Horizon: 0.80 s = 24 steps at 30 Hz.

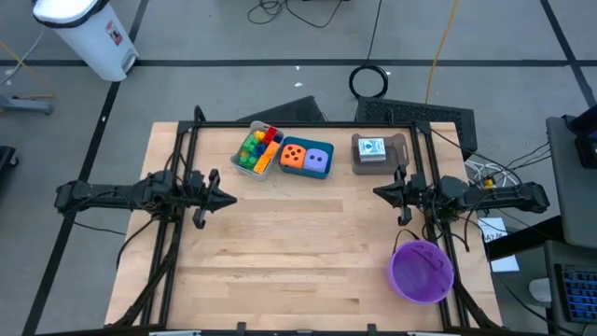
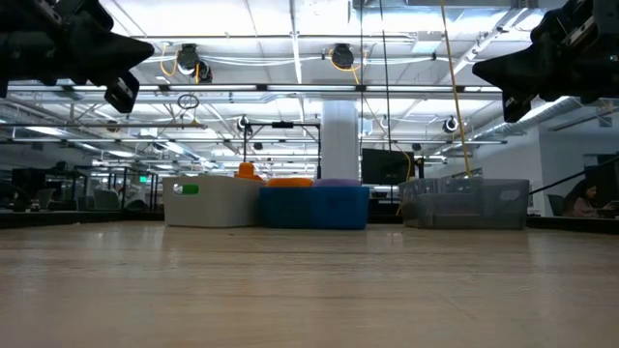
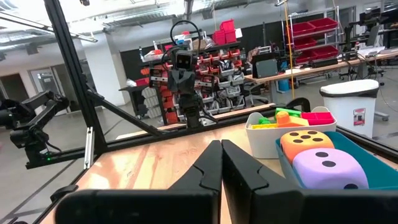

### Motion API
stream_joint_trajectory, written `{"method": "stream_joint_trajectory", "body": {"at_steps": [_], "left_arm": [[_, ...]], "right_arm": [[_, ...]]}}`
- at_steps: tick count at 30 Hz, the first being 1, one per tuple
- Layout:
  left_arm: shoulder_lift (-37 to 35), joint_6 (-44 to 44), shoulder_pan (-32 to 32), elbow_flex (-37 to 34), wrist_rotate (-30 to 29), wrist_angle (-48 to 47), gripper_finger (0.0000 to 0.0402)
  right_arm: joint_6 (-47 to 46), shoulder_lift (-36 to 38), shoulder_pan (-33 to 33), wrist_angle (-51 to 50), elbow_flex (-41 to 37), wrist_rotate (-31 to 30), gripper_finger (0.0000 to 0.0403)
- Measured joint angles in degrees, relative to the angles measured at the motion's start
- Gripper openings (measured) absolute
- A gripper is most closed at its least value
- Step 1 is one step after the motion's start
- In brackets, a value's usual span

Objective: Pick & Place Toys
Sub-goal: Return to home position

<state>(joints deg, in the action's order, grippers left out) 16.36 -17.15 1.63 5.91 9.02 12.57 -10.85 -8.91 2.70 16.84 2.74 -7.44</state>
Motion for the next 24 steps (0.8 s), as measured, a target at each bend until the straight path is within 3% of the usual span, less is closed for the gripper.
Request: {"method": "stream_joint_trajectory", "body": {"at_steps": [4, 11, 17, 24], "left_arm": [[0.0, 1.9, 0.5, 0.0, -0.1, 0.7, 0.0003], [0.0, 1.6, 1.9, 0.0, -0.3, 1.0, 0.0019], [0.1, -1.3, 2.5, -1.9, -0.8, 1.9, 0.0004], [0.1, -7.2, 2.5, -5.0, -2.5, 6.0, 0.0019]], "right_arm": [[0.0, 0.0, 0.0, 0.0, 0.0, 0.0, 0.0004], [0.0, 0.0, 0.0, 0.0, 0.0, 0.0, 0.0003], [0.0, 0.0, 0.0, 0.0, 0.0, 0.0, 0.0002], [0.0, 0.0, 0.0, 0.0, 0.0, 0.0, 0.0004]]}}
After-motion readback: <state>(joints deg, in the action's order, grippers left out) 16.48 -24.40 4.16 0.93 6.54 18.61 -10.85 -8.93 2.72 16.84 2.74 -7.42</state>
